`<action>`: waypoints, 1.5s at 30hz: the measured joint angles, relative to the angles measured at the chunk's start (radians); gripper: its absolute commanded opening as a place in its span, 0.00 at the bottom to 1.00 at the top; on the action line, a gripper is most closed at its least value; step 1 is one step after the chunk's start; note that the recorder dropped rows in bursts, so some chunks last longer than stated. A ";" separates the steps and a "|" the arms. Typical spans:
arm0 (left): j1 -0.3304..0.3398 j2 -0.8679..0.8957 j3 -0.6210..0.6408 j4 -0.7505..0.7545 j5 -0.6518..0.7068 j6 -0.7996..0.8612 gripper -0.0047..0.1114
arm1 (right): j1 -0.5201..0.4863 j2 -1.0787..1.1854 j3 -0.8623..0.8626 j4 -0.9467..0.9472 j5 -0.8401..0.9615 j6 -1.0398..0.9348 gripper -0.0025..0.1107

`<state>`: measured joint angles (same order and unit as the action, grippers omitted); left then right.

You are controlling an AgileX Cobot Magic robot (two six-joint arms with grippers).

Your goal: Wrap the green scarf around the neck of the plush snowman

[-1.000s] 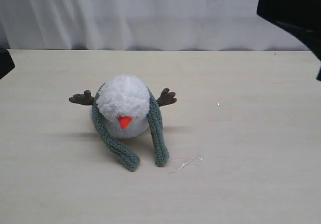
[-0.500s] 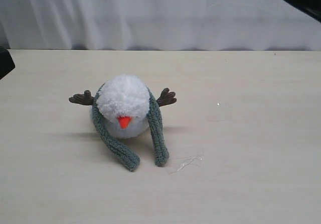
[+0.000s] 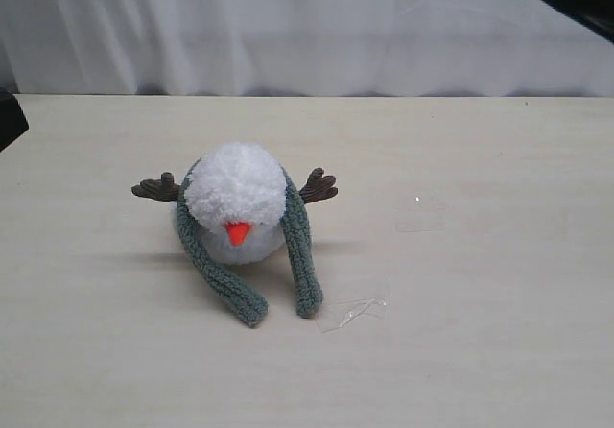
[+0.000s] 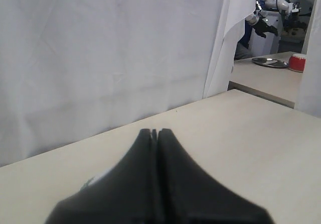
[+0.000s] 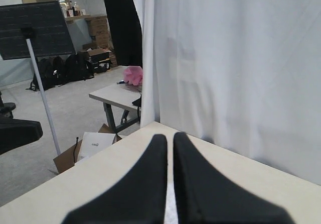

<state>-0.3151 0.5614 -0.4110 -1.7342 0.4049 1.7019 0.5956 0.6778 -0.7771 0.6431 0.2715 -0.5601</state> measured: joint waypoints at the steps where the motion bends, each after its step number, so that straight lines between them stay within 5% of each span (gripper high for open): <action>1: 0.000 0.000 0.000 0.000 0.000 0.000 0.04 | 0.000 0.000 0.000 0.000 0.000 0.000 0.06; 8: 0.000 -0.045 0.000 0.010 -0.032 -0.002 0.04 | 0.000 0.000 0.000 0.000 0.000 0.000 0.06; 12: 0.000 -0.092 0.000 0.162 -0.104 -0.128 0.04 | 0.000 0.000 0.000 0.000 0.000 0.000 0.06; 15: 0.000 -0.116 0.000 0.420 -0.141 -0.368 0.04 | 0.000 0.000 0.000 0.000 0.000 0.000 0.06; 23: 0.000 -0.145 0.000 1.382 -0.203 -1.370 0.04 | 0.000 0.000 0.000 0.000 0.000 0.000 0.06; 27: 0.000 -0.171 0.000 1.648 -0.205 -1.660 0.04 | 0.000 0.000 0.000 0.000 0.000 0.000 0.06; 36: 0.023 -0.239 0.000 1.766 -0.196 -1.746 0.04 | 0.000 0.000 0.000 0.000 0.002 0.000 0.06; 45: 0.215 -0.366 0.000 1.763 -0.128 -1.750 0.04 | 0.000 0.000 0.000 0.000 0.002 0.000 0.06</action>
<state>-0.1004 0.1959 -0.4110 0.0289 0.2767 -0.0477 0.5956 0.6778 -0.7771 0.6431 0.2736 -0.5601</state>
